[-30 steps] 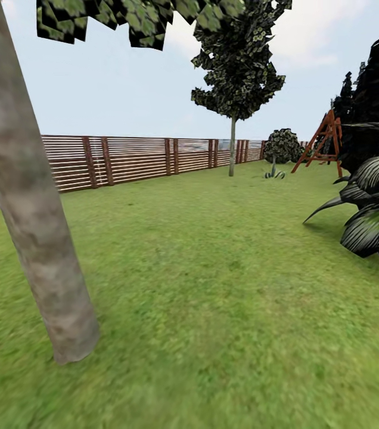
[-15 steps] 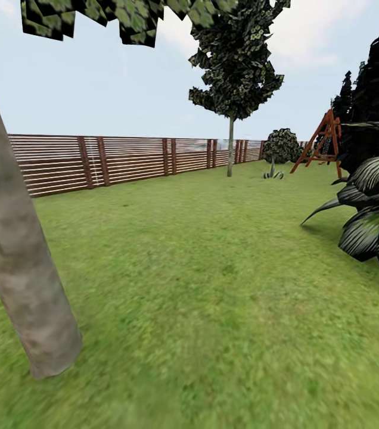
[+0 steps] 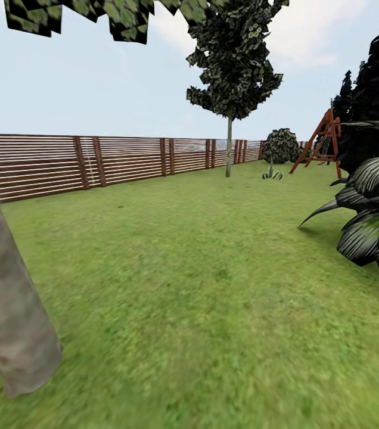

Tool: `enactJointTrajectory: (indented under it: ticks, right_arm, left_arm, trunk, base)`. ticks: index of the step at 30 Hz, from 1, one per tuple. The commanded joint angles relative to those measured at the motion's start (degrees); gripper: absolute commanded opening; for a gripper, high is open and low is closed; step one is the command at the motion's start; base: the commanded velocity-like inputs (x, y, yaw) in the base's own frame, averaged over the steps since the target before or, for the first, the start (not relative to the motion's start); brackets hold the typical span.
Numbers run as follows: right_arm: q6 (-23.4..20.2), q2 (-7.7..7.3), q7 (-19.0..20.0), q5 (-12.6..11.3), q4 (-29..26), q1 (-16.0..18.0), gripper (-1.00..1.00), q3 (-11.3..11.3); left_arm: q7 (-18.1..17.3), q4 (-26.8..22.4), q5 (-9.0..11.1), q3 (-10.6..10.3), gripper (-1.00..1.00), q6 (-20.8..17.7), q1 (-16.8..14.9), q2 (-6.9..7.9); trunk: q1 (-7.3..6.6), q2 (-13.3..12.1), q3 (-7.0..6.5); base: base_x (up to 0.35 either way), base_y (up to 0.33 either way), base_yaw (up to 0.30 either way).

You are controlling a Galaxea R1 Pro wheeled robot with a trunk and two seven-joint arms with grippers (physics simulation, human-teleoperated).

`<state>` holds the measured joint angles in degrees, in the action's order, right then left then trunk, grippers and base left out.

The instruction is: Take the three Easter eggs out of the wicker basket on the lawn in the garden, then place them on the lawn next to a single tree (choose any tree) so that all three eggs are next to the same tree and none are left in the basket.

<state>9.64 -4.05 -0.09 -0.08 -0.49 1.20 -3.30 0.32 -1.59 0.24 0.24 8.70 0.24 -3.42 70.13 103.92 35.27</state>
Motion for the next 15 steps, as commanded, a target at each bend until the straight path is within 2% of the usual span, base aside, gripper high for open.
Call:
enactJointTrajectory:
  ticks: [1,11,15]
  right_arm:
    - [0.20,0.01,0.00,0.00,0.05,0.03,1.00,-0.31]
    - [0.22,0.09,0.00,-0.09,0.15,0.03,1.00,-0.36]
    - [0.25,0.09,0.00,-0.13,0.21,0.03,1.00,-0.42]
  left_arm:
    - [0.03,-0.08,0.02,0.02,1.00,0.09,0.02,0.00]
    - [0.03,-0.08,0.02,0.02,1.00,0.09,0.02,0.00]
    - [0.03,-0.08,-0.02,0.02,1.00,0.09,0.02,0.00]
  trunk:
    - [0.02,0.02,0.05]
    - [0.02,0.02,0.05]
    - [0.02,0.02,0.05]
  base:
    - [0.228,-0.232,0.000]
    - [0.229,-0.230,-0.002]
    - [0.239,-0.218,-0.096]
